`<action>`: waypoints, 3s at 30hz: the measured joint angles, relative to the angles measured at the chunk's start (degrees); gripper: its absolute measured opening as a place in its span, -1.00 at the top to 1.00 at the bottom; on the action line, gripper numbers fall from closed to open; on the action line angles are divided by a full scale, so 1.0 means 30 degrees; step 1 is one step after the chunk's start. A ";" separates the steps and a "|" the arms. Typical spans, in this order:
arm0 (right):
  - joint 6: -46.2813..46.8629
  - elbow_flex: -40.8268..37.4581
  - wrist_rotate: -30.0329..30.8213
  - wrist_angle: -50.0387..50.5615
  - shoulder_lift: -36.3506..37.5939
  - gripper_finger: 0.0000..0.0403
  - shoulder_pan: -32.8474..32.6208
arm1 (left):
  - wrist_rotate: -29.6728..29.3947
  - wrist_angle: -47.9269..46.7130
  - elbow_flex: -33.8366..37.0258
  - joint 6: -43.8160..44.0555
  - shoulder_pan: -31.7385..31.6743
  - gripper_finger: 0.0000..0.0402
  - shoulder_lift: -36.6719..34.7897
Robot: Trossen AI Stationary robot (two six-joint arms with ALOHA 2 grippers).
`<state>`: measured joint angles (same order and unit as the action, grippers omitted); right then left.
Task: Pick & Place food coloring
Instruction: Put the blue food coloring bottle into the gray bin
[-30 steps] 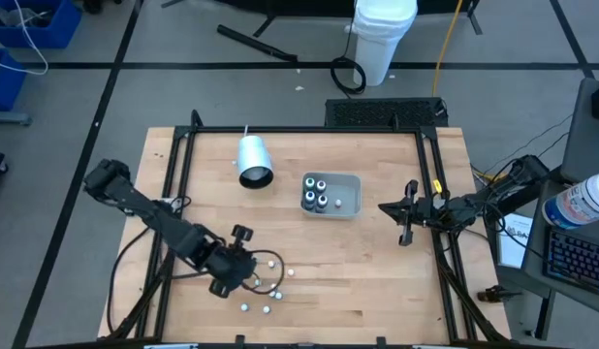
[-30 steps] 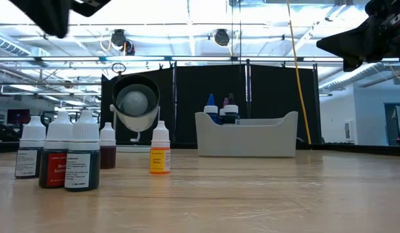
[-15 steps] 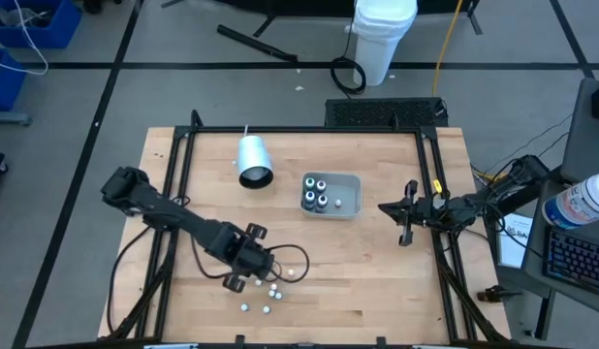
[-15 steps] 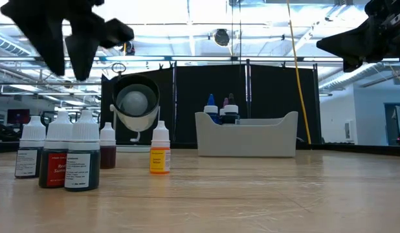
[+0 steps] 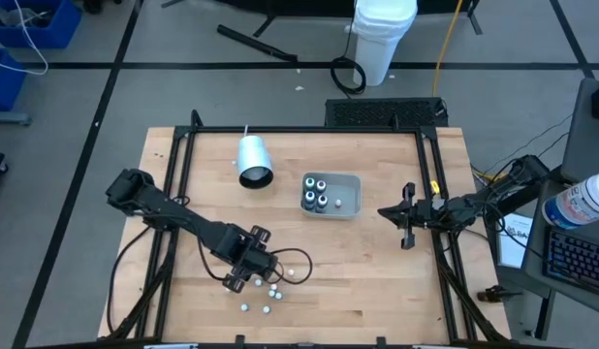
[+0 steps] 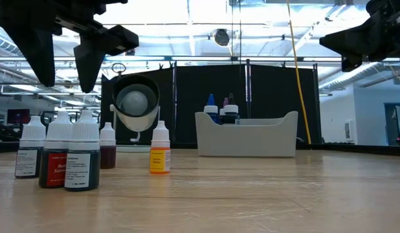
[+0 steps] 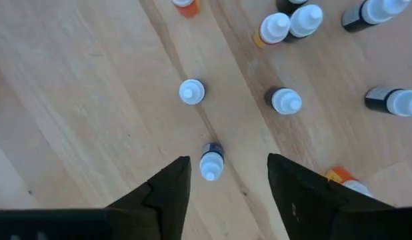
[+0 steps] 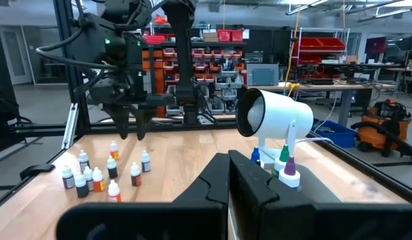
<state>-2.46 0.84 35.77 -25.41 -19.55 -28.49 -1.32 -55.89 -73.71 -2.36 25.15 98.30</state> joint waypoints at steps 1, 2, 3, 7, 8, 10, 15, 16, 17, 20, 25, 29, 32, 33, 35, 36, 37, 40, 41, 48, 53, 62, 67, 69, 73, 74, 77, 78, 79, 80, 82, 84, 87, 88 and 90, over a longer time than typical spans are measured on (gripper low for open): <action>0.0001 0.0000 0.0000 0.0003 0.0000 1.00 -0.0007 | 0.0000 0.0086 0.0011 -0.0148 -0.0011 0.05 0.0000; -0.0006 0.0000 0.0006 0.0001 0.0000 1.00 -0.0006 | 0.0013 0.0368 0.0124 -0.0248 -0.0061 0.08 0.0000; -0.0012 0.0000 0.0000 0.0000 0.0000 1.00 -0.0007 | 0.0119 0.0731 0.0292 -0.0260 -0.0141 0.11 0.0000; -0.0051 0.0000 0.0000 0.0025 0.0000 1.00 -0.0007 | 0.0364 0.1344 0.1036 0.0128 -0.0598 0.20 0.0000; -0.0051 0.0000 -0.0001 0.0058 0.0000 1.00 -0.0001 | 0.0345 0.1351 0.1227 0.0343 -0.0720 0.21 0.0000; -0.0051 0.0000 -0.0007 0.0058 0.0000 1.00 -0.0007 | 0.0359 0.1367 0.1613 0.0488 -0.0936 0.22 0.0000; -0.0053 0.0000 -0.0007 0.0069 0.0000 1.00 -0.0005 | 0.0724 0.1514 0.2007 0.0462 -0.1069 0.22 0.0000; -0.0058 0.0000 -0.0007 0.0096 0.0000 1.00 -0.0004 | 0.0987 0.1679 0.2133 0.0462 -0.1056 0.22 0.0000; -0.0058 0.0000 -0.0007 0.0127 0.0000 1.00 -0.0003 | 0.1225 0.1871 0.2296 0.0462 -0.1056 0.22 0.0000; -0.0058 0.0000 -0.0008 0.0131 0.0000 1.00 -0.0007 | 0.1451 0.2241 0.2709 0.0462 -0.1049 0.22 0.0000; -0.0058 0.0000 -0.0011 0.0135 -0.0007 1.00 0.0000 | 0.1435 0.2599 0.2975 0.0459 -0.1056 0.22 0.0000; -0.0058 0.0000 -0.0015 0.0131 -0.0007 1.00 -0.0007 | 0.1434 0.3274 0.3393 0.0341 -0.1056 0.22 0.0000; -0.0058 0.0000 -0.0015 0.0138 -0.0007 1.00 0.0000 | 0.1428 0.3282 0.3594 0.0329 -0.1069 0.22 0.0000; -0.0058 0.0000 -0.0015 0.0133 -0.0007 1.00 0.0000 | 0.1399 0.3310 0.3624 0.0326 -0.1072 0.22 0.0000; -0.0058 0.0000 -0.0015 0.0138 -0.0007 1.00 -0.0007 | 0.1290 0.3469 0.3628 0.0331 -0.1071 0.22 0.0000; -0.0058 0.0000 -0.0015 0.0131 -0.0007 1.00 -0.0007 | 0.1290 0.3561 0.3628 0.0331 -0.1078 0.22 0.0000; -0.0058 0.0000 -0.0015 0.0135 -0.0007 1.00 -0.0007 | 0.1290 0.3668 0.3628 0.0331 -0.1078 0.22 0.0000; -0.0058 0.0000 -0.0015 0.0131 -0.0007 1.00 -0.0005 | 0.1290 0.3826 0.3628 0.0271 -0.1071 0.22 0.0000; -0.0058 0.0000 -0.0015 0.0131 -0.0007 1.00 -0.0007 | 0.1284 0.3829 0.3628 0.0243 -0.1071 0.22 0.0000; -0.0058 0.0000 -0.0015 0.0137 -0.0007 1.00 -0.0006 | 0.1282 0.3836 0.3628 0.0169 -0.1071 0.22 0.0000; -0.0058 0.0000 -0.0015 0.0131 -0.0007 1.00 -0.0004 | 0.1428 0.3885 0.3628 -0.0264 -0.1072 0.22 0.0000; -0.0051 0.0000 -0.0015 0.0131 -0.0007 1.00 0.0000 | 0.1415 0.3921 0.3628 -0.0424 -0.1107 0.22 0.0000; -0.0051 0.0000 -0.0015 0.0131 -0.0007 1.00 0.0000 | 0.1413 0.4177 0.3628 -0.0573 -0.1107 0.22 -0.0007; -0.0051 0.0000 -0.0015 0.0131 -0.0007 1.00 0.0000 | 0.1394 0.4179 0.3628 -0.0626 -0.1107 0.22 -0.0007; -0.0051 0.0000 -0.0015 0.0131 -0.0007 1.00 -0.0006 | 0.1252 0.4175 0.3628 -0.0631 -0.1107 0.22 -0.0007; -0.0051 0.0000 -0.0015 0.0125 -0.0007 1.00 0.0000 | 0.1246 0.4171 0.3628 -0.0617 -0.1107 0.22 -0.0007; -0.0051 0.0000 -0.0015 0.0129 -0.0006 1.00 0.0000 | 0.1243 0.4171 0.3628 -0.0322 -0.1107 0.22 -0.0007; -0.0051 0.0000 -0.0015 0.0124 -0.0007 1.00 -0.0007 | 0.1240 0.4171 0.3628 -0.0186 -0.1107 0.22 -0.0007; -0.0051 0.0000 -0.0015 0.0124 -0.0007 1.00 -0.0003 | 0.1240 0.4171 0.3628 -0.0137 -0.1107 0.22 -0.0007; -0.0051 0.0000 -0.0015 0.0124 -0.0007 1.00 -0.0007 | 0.1239 0.4171 0.3628 -0.0089 -0.1120 0.22 -0.0007; -0.0050 0.0000 -0.0015 0.0124 -0.0007 1.00 0.0000 | 0.1239 0.4168 0.3628 0.0077 -0.1129 0.22 -0.0007; 0.0051 0.0000 -0.0015 0.0124 -0.0007 1.00 -0.0007 | 0.1239 0.4164 0.3628 0.0271 -0.1129 0.22 -0.0007; 0.0087 0.0000 -0.0015 0.0123 -0.0007 1.00 -0.0004 | 0.1229 0.4167 0.3628 0.0303 -0.1129 0.22 -0.0007; 0.0087 0.0000 -0.0015 0.0117 -0.0007 1.00 -0.0006 | 0.1158 0.4164 0.3628 0.0244 -0.1125 0.22 -0.0007; 0.0087 0.0000 -0.0019 0.0124 -0.0007 1.00 -0.0004 | 0.1099 0.4179 0.3627 0.0170 -0.1156 0.22 0.0069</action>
<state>-2.20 0.84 35.71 -25.04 -19.57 -28.50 1.97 -43.35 -62.83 -1.85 21.68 98.51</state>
